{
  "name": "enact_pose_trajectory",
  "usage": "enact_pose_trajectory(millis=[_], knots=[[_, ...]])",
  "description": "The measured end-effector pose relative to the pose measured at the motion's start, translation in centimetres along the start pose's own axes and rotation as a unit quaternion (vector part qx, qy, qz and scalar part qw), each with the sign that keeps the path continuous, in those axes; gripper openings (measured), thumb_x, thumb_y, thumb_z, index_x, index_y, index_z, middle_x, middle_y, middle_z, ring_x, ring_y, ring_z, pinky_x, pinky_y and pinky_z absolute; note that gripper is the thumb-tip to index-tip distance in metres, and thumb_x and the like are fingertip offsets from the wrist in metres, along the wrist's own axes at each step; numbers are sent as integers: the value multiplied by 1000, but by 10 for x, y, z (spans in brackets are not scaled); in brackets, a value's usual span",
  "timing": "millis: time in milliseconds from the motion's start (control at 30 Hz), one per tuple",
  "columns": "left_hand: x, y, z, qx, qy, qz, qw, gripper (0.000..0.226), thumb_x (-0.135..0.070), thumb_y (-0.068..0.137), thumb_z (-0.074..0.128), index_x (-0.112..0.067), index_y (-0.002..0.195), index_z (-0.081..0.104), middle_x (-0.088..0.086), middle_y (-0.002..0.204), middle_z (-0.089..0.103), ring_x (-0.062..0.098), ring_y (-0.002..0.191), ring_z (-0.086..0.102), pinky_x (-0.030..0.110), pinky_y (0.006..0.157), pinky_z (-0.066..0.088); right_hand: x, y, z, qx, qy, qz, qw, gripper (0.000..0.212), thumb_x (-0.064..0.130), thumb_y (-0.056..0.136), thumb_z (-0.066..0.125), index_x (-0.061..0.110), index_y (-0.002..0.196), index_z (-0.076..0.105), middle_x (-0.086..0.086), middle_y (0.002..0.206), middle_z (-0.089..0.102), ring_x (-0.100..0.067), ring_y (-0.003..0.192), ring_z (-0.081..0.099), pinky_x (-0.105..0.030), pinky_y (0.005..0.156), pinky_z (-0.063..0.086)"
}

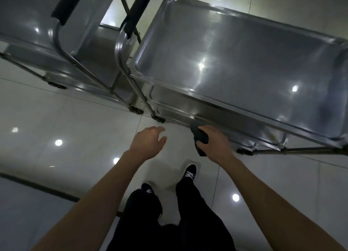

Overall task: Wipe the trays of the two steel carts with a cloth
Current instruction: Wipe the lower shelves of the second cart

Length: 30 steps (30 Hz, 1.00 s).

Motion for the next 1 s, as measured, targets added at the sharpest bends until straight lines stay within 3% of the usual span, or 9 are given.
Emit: enact_pose_trajectory(millis=[333,700,1000], knots=[[50,20,2,53,3,56,997,44,-43,101,48,-25,142,51,0,139,58,23,125,54,40,102,44,24,-9,46,-32,15,64,997,54,27,88,69,22,140,53,-1,139,56,-26,123,52,-47,101,44],[134,52,-23,35,1,102,994,47,-39,101,49,-23,145,49,2,150,48,24,135,43,42,109,37,96,24,111,-82,-9,82,993,56,29,85,70,23,139,55,1,139,57,-24,117,57,-45,95,49],[135,152,23,-5,14,146,989,40,-31,97,55,-18,134,57,6,135,56,29,124,49,49,101,45,46,125,156,-150,56,88,983,53,26,87,69,24,138,55,-1,130,62,-24,114,58,-45,94,50]])
Point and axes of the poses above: each hand's wrist, its own y-axis towards the middle knuckle, its own z-axis out of the palm, x = y × z, the point moved 6 cm from there along y, towards the middle knuckle
